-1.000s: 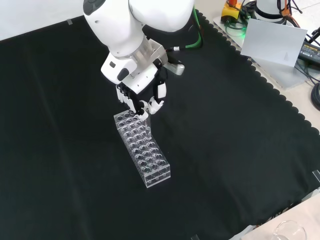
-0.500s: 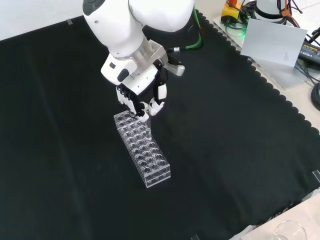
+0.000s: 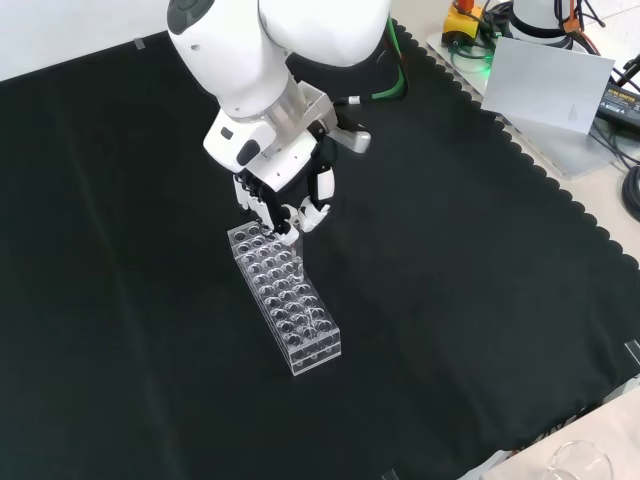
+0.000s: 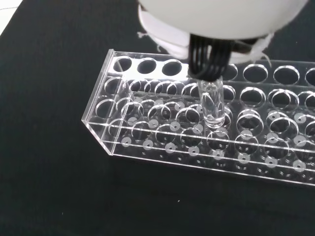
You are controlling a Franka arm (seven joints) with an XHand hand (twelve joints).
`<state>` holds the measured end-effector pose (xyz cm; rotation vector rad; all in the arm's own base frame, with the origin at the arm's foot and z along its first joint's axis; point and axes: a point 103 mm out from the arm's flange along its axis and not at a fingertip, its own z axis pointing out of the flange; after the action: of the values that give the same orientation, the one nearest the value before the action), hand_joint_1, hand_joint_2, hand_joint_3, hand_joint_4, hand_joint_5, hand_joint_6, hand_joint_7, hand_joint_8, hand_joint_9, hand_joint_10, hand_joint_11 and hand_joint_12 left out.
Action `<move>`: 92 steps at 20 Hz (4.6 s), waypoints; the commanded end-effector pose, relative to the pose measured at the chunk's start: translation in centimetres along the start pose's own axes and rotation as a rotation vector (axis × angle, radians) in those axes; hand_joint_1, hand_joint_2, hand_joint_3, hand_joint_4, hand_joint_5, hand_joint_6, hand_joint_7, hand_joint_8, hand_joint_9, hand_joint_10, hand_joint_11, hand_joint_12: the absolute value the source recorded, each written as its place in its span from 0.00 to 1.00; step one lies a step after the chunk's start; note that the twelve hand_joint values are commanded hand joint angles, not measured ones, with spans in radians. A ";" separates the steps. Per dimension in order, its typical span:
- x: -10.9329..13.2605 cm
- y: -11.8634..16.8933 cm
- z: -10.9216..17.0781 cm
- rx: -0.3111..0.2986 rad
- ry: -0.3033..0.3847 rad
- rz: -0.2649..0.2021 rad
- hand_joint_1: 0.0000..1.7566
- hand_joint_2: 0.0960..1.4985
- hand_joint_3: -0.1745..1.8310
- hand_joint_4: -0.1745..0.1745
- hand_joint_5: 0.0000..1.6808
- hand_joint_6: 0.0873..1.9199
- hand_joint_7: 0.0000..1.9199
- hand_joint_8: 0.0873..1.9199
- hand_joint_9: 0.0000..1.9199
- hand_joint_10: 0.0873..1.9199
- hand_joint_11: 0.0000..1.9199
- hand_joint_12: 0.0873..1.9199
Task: Put the test tube back in the rack.
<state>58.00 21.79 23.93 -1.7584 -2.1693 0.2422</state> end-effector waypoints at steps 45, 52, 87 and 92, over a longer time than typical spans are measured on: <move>-0.5 1.2 4.0 0.078 0.012 0.004 0.82 0.34 0.44 0.00 0.83 0.06 0.75 0.34 0.70 0.26 0.57 0.62; -0.5 1.7 4.2 0.078 0.007 -0.003 0.82 0.34 0.44 0.00 0.83 0.06 0.75 0.34 0.70 0.26 0.57 0.62; -1.7 1.6 5.5 0.104 0.189 -0.063 0.63 0.24 0.41 0.40 0.27 0.45 0.34 0.47 0.42 0.46 0.13 0.81; -2.2 0.5 2.4 0.027 0.201 -0.077 0.62 0.25 0.40 0.42 0.26 0.43 0.32 0.47 0.41 0.46 0.12 0.81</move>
<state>57.54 21.17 17.40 -1.5915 -2.0361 0.2333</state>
